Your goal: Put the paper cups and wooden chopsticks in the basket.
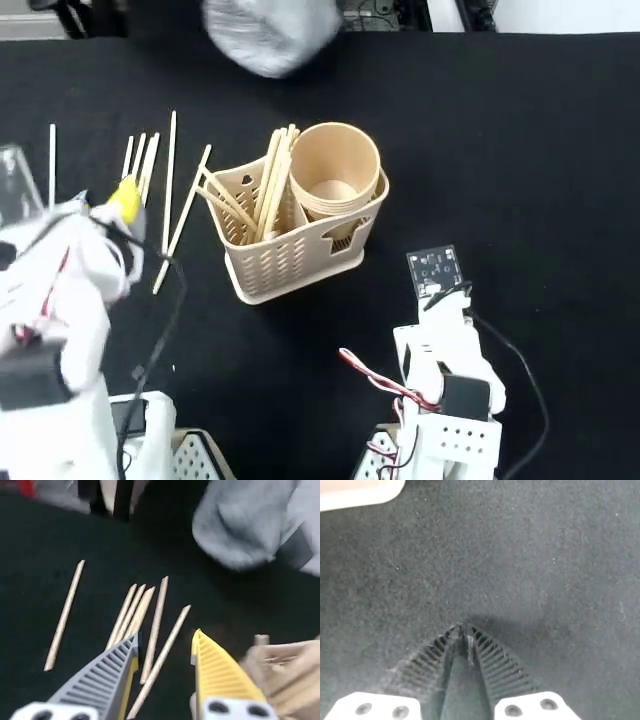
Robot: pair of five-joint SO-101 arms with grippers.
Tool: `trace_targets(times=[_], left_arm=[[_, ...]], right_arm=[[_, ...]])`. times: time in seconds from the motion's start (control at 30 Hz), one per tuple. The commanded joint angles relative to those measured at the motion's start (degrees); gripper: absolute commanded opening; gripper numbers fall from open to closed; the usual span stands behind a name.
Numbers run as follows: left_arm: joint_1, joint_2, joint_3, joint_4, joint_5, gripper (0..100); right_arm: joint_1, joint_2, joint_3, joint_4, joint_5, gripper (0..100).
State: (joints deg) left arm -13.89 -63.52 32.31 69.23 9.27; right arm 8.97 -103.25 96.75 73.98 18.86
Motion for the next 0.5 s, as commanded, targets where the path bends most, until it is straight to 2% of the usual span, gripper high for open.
trace_targets(times=[0.0, 0.27, 0.47], left_arm=[[-3.82, 8.18, 0.92, -0.44, -7.21, 18], [-13.93, 22.95, 6.81, -8.53, -16.70, 18], [-15.25, 33.58, 8.84, -11.78, -23.91, 18]], right_arm=[[-0.62, -4.09, -0.22, 0.26, 0.35, 1.3], [-0.62, -4.09, -0.22, 0.26, 0.35, 1.3], [-0.62, -4.09, -0.22, 0.26, 0.35, 1.3]])
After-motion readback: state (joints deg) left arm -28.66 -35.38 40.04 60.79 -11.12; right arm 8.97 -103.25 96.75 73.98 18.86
